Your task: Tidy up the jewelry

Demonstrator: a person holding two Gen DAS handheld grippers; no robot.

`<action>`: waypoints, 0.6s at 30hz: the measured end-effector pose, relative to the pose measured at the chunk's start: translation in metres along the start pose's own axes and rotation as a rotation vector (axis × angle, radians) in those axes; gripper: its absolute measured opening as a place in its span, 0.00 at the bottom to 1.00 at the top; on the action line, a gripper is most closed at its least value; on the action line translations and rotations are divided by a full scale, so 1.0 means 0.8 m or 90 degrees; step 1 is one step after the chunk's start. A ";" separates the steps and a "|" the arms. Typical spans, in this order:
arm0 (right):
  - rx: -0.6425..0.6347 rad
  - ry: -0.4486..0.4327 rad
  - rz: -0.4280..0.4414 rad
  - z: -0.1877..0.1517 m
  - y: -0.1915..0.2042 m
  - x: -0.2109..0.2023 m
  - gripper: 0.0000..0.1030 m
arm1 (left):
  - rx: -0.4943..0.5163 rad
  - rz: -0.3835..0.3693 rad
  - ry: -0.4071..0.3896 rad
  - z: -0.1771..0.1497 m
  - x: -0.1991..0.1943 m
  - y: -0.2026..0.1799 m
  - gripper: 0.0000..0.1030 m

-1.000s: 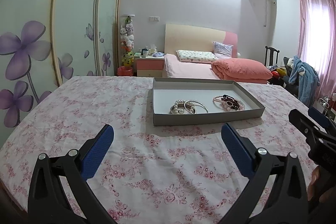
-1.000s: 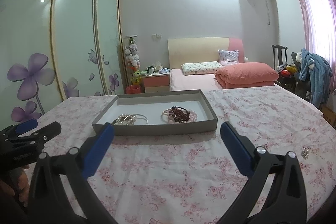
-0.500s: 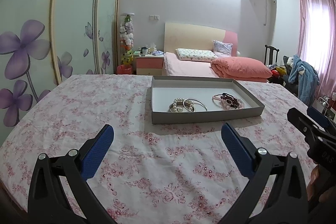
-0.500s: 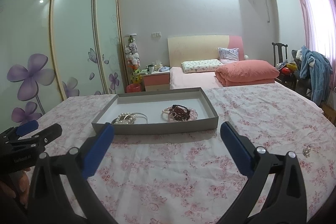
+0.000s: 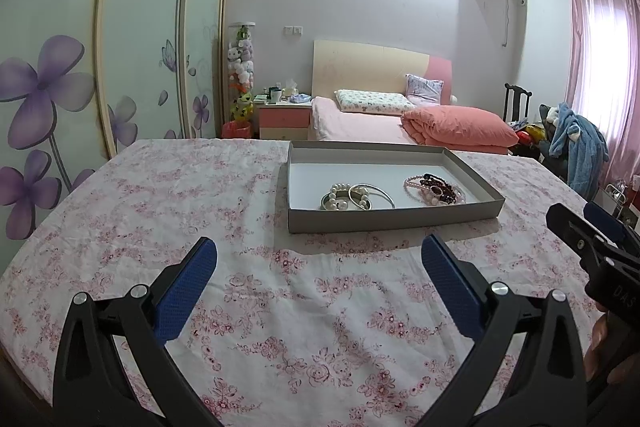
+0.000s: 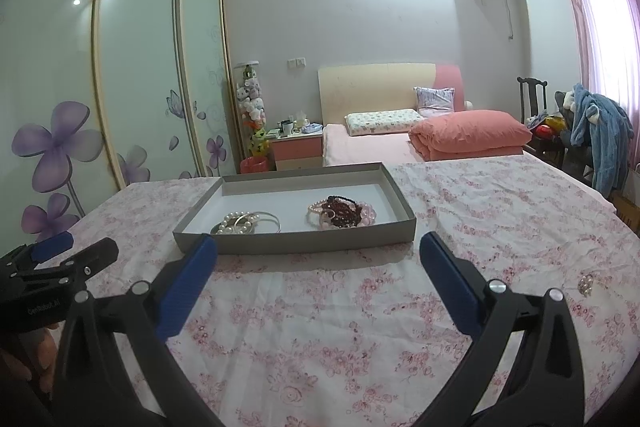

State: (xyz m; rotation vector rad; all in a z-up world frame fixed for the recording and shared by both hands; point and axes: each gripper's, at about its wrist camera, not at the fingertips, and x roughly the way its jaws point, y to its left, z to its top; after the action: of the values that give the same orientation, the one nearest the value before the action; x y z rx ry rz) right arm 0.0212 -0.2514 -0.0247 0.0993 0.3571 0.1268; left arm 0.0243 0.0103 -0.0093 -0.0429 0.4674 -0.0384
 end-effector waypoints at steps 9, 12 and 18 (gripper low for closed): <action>0.001 0.001 0.000 0.000 -0.001 0.000 0.96 | 0.000 0.000 0.000 0.000 0.000 0.000 0.98; 0.001 0.000 0.000 0.000 -0.001 0.000 0.96 | -0.001 0.000 0.001 0.001 0.000 0.000 0.98; 0.001 0.000 0.000 0.000 -0.001 0.000 0.96 | -0.001 0.002 0.007 -0.003 0.002 0.001 0.98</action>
State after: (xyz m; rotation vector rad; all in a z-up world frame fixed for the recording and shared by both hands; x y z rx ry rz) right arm 0.0217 -0.2522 -0.0245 0.1007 0.3579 0.1263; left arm 0.0249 0.0106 -0.0126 -0.0438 0.4783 -0.0352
